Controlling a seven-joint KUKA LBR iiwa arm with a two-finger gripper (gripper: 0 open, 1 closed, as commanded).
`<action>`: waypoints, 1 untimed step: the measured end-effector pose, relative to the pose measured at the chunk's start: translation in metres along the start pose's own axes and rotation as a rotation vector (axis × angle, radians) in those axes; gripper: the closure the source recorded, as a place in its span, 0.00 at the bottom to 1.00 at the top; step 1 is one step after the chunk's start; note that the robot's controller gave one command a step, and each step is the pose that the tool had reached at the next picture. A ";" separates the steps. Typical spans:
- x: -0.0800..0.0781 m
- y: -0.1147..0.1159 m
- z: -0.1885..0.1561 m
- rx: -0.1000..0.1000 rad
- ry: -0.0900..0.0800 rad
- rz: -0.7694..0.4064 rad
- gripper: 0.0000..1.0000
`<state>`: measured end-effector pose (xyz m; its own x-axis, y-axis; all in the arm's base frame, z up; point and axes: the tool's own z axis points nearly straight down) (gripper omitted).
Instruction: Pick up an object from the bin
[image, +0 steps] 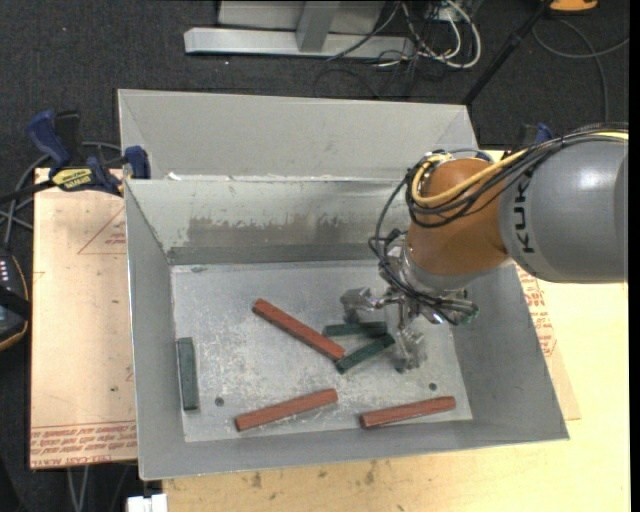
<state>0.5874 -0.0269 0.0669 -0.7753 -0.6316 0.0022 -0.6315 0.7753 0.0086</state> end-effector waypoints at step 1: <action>0.000 -0.005 -0.003 0.008 -0.005 0.006 1.00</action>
Offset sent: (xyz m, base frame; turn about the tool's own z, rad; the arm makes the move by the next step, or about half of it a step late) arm 0.0000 0.0000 0.0000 0.0000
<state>0.5911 -0.0308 0.0702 -0.7789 -0.6271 -0.0030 -0.6271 0.7789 0.0004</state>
